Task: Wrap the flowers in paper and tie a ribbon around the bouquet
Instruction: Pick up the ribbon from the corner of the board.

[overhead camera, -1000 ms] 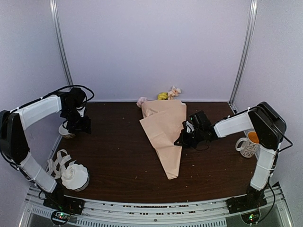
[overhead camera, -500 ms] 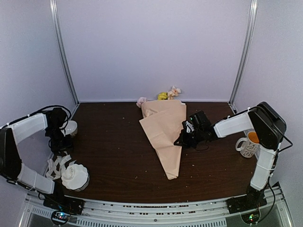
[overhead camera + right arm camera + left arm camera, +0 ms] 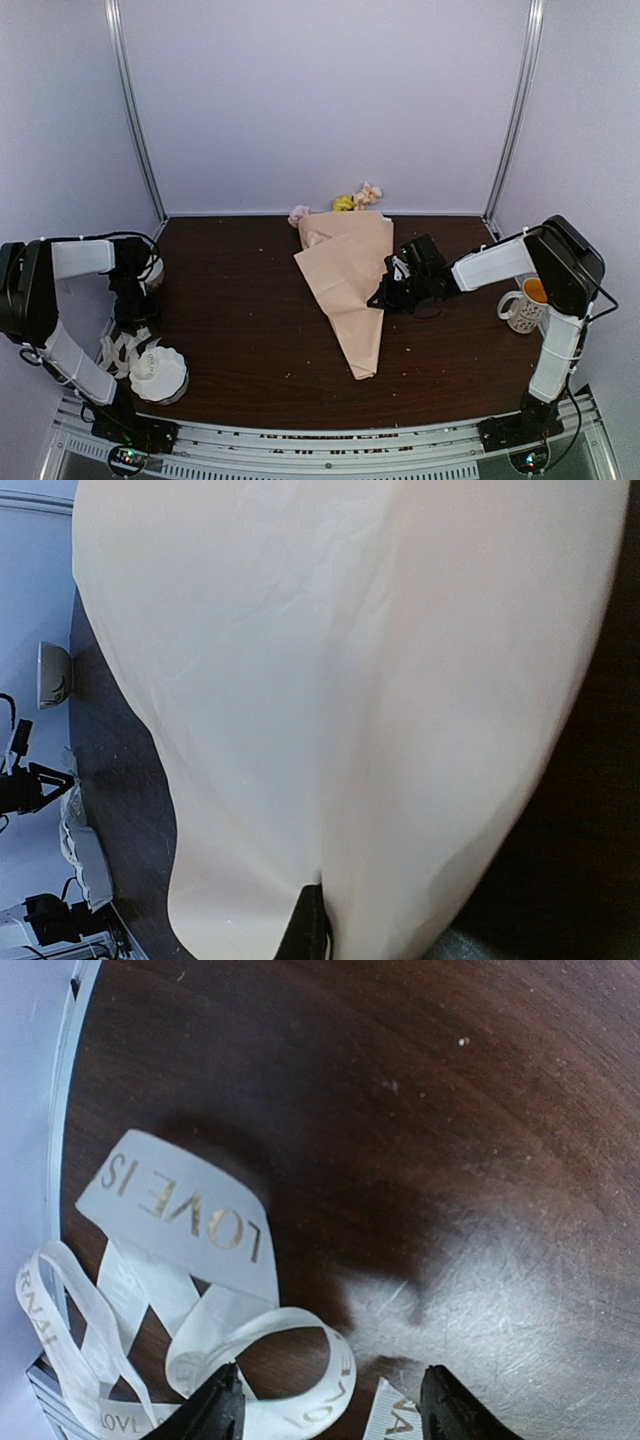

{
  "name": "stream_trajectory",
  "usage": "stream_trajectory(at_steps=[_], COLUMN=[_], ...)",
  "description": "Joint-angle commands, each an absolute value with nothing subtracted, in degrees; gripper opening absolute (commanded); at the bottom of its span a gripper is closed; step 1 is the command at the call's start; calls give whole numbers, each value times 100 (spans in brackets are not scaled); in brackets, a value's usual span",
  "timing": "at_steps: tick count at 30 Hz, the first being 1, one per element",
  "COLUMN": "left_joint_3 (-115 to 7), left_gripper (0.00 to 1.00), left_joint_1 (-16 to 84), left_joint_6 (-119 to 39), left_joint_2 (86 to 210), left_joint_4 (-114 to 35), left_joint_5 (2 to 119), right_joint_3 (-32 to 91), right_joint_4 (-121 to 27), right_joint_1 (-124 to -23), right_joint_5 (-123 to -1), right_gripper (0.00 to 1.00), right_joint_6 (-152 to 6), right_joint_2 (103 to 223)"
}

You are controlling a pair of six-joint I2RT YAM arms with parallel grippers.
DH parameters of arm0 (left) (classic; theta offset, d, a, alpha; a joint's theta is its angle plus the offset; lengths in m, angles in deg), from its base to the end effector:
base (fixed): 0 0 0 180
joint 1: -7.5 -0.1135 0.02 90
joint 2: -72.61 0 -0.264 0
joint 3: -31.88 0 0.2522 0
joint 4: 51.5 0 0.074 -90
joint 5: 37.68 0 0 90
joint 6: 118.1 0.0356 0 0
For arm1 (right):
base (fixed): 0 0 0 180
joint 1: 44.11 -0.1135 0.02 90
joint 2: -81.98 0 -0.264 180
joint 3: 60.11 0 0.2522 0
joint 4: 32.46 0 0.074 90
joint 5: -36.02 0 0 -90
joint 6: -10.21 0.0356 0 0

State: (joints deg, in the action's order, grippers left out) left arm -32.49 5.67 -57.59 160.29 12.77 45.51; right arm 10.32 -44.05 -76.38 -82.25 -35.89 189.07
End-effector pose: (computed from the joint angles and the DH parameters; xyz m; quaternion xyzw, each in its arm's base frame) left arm 0.2453 0.0121 0.1682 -0.2706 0.9606 0.0526 0.0347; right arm 0.3039 0.2118 0.1367 0.0052 0.9102 0.3927 0.1312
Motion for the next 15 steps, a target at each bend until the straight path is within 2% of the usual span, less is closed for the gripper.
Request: stream_trajectory(at_steps=[1, 3, 5, 9, 15], left_joint_3=[-3405, -3323, -3271, -3315, -3433], left_gripper=[64, 59, 46, 0, 0], left_joint_1=[523, 527, 522, 524, 534], left_joint_6=[-5483, -5468, -5428, -5346, -5258], left_joint_2=[16151, 16193, 16270, 16348, 15482], left_joint_4=[1103, 1017, 935, 961, 1078], left_joint_5=[4462, 4476, 4478, 4537, 4595], right_joint_3=[921, 923, 934, 907, 900], right_joint_4=[-4269, -4276, -4283, -4347, -4322], right_joint_1=[-7688, -7689, -7689, -7694, -7682], right_joint_5=[-8263, -8254, -8263, -8234, -8205], right_gripper=[0, 0, 0, 0, 0], right_joint_6=[-3628, -3620, -3619, -3659, -3617], right_joint_2=[18851, 18850, 18844, 18779, 18742])
